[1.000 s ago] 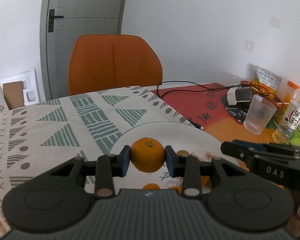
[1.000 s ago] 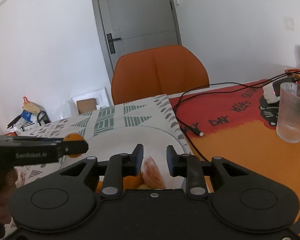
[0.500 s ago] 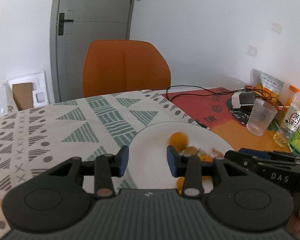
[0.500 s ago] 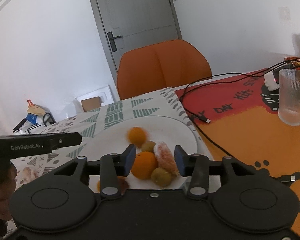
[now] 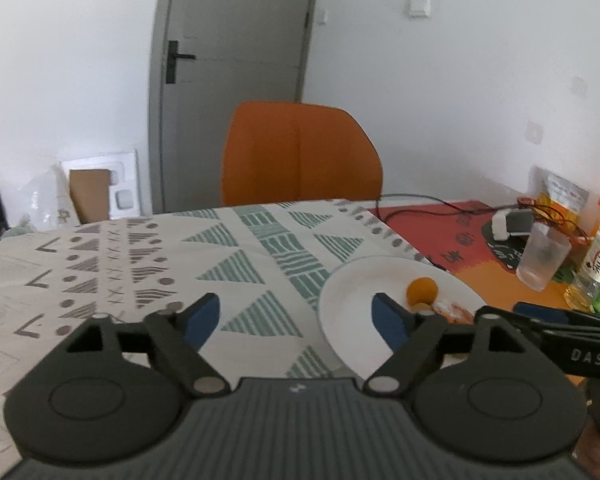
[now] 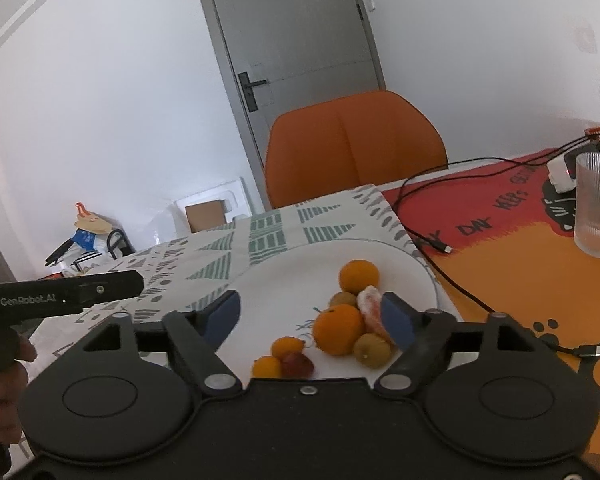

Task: Organize fruits
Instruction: 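Move both open tools back toward the peeled pomelo segment and plum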

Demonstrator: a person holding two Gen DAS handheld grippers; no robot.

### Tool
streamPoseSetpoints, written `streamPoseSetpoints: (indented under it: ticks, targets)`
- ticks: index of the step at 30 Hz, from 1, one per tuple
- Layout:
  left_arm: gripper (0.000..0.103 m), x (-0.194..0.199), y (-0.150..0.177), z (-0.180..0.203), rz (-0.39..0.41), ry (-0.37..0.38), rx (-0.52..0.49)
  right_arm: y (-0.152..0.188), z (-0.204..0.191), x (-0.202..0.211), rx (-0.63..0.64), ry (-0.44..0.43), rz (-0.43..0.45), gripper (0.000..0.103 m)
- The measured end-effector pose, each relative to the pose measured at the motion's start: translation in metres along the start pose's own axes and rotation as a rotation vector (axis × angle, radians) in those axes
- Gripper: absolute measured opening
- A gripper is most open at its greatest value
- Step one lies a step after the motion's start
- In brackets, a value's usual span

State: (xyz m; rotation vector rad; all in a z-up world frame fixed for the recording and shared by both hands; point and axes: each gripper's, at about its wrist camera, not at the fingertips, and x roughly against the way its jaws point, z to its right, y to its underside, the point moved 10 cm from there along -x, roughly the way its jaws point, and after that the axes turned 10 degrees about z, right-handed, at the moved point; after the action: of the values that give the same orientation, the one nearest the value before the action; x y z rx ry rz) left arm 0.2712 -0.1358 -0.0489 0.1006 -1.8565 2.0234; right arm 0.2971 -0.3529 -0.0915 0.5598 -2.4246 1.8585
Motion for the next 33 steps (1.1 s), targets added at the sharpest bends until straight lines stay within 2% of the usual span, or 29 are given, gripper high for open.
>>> streamPoseSetpoints:
  ticks: [3,6,19,33]
  targets:
    - [0.091,0.01,-0.005,-0.008,0.024,-0.007,0.01,-0.003,-0.006,0.005,0.002,-0.002,0.02,0.098]
    - [0.096,0.018,-0.008,-0.017,0.031,-0.03,0.004,-0.005,-0.011,0.008,0.002,-0.005,0.026,0.103]
    - [0.099,0.055,-0.014,-0.051,0.076,-0.088,0.037,-0.001,-0.039,0.011,0.05,-0.032,0.007,0.103]
    - [0.099,0.079,-0.004,-0.082,0.067,-0.135,0.058,0.008,-0.071,0.012,0.082,-0.088,-0.024,0.103]
